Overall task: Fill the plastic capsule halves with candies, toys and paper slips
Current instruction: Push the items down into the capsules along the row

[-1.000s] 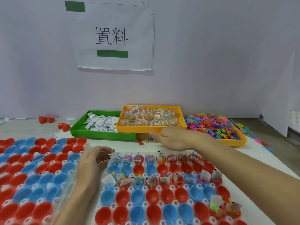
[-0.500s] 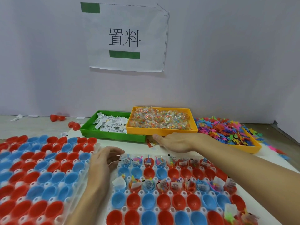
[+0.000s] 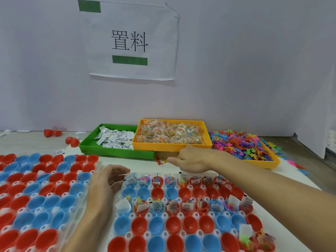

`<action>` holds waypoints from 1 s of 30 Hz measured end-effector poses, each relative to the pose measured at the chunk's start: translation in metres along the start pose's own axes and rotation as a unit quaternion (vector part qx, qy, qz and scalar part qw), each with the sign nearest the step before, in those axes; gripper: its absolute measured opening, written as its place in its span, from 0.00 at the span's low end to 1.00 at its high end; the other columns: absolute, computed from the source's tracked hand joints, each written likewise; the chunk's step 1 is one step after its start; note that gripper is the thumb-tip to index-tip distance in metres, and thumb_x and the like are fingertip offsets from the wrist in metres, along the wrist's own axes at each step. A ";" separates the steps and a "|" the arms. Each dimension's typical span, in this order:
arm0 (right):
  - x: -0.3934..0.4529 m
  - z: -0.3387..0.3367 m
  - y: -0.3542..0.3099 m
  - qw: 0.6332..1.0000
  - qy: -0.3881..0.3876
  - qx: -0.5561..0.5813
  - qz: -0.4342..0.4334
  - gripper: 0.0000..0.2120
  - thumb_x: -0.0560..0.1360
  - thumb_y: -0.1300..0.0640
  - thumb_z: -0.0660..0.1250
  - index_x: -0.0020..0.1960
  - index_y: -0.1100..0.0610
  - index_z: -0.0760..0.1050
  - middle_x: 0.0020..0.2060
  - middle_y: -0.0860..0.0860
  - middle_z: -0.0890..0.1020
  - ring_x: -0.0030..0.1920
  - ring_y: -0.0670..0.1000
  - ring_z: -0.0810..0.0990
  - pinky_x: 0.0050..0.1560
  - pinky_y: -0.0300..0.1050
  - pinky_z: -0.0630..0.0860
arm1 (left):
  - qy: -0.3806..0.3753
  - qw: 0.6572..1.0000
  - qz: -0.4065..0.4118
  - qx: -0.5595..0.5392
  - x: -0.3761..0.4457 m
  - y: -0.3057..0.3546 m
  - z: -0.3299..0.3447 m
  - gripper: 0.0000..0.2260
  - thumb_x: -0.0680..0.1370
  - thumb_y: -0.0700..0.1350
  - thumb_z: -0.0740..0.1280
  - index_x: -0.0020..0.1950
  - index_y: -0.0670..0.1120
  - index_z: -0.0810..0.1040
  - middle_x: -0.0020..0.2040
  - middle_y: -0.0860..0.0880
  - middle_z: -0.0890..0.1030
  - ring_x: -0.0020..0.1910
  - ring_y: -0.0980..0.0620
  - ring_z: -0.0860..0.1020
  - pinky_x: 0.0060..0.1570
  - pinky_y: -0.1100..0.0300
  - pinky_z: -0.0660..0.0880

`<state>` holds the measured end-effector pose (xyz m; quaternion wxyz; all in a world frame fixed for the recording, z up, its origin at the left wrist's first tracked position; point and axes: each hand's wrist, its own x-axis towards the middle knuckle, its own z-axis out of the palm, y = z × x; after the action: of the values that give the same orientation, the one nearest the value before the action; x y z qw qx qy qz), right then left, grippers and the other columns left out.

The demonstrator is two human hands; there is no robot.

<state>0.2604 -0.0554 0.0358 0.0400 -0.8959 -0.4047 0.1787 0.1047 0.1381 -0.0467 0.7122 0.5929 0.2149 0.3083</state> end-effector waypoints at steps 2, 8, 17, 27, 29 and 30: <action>0.001 0.000 0.001 1.000 0.008 0.000 0.001 0.30 0.84 0.39 0.51 0.31 0.57 0.63 0.27 0.52 0.65 0.27 0.52 0.63 0.36 0.46 0.67 | 0.002 1.000 0.002 0.000 0.000 0.000 0.000 0.17 0.81 0.44 0.57 0.40 0.43 0.83 0.44 0.42 0.85 0.44 0.46 0.82 0.47 0.54 0.75; -0.003 0.000 0.012 0.995 0.091 0.002 -0.032 0.17 0.78 0.55 0.70 0.34 0.65 0.80 0.28 0.55 0.80 0.28 0.57 0.75 0.37 0.47 0.79 | -0.001 1.000 0.001 -0.002 0.001 0.000 0.000 0.17 0.80 0.45 0.57 0.40 0.43 0.83 0.44 0.42 0.85 0.45 0.47 0.82 0.48 0.54 0.75; -0.030 -0.007 0.020 0.972 0.201 0.110 -0.049 0.11 0.75 0.64 0.71 0.56 0.53 0.80 0.40 0.48 0.80 0.40 0.46 0.79 0.43 0.39 0.76 | -0.006 1.000 0.001 0.007 0.000 -0.001 -0.002 0.16 0.80 0.46 0.57 0.42 0.43 0.82 0.45 0.43 0.86 0.47 0.46 0.82 0.50 0.53 0.75; -0.131 -0.015 0.021 0.956 0.166 0.234 -0.067 0.01 0.73 0.61 0.75 0.44 0.56 0.84 0.37 0.48 0.87 0.38 0.47 0.86 0.45 0.43 0.83 | -0.012 1.000 -0.003 0.011 -0.002 0.002 0.001 0.16 0.81 0.45 0.56 0.47 0.39 0.81 0.46 0.43 0.85 0.48 0.47 0.81 0.46 0.58 0.74; -0.147 -0.009 0.018 0.961 0.141 0.227 -0.069 0.02 0.73 0.59 0.76 0.43 0.53 0.85 0.37 0.46 0.87 0.39 0.45 0.85 0.46 0.43 0.83 | -0.014 1.000 0.000 0.017 -0.003 0.002 0.000 0.16 0.81 0.45 0.56 0.48 0.39 0.81 0.47 0.43 0.85 0.48 0.47 0.81 0.46 0.58 0.74; -0.154 -0.006 0.017 0.966 0.134 0.212 -0.069 0.03 0.73 0.57 0.76 0.41 0.50 0.85 0.38 0.44 0.86 0.40 0.44 0.85 0.46 0.43 0.82 | -0.015 1.000 0.001 0.021 -0.003 0.001 0.000 0.16 0.81 0.45 0.56 0.48 0.39 0.81 0.47 0.43 0.85 0.48 0.47 0.81 0.47 0.58 0.74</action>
<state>0.1807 -0.1797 0.0817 0.2949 -0.8528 -0.4091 0.1356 0.1020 0.1362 -0.0454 0.7024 0.6126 0.2103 0.2954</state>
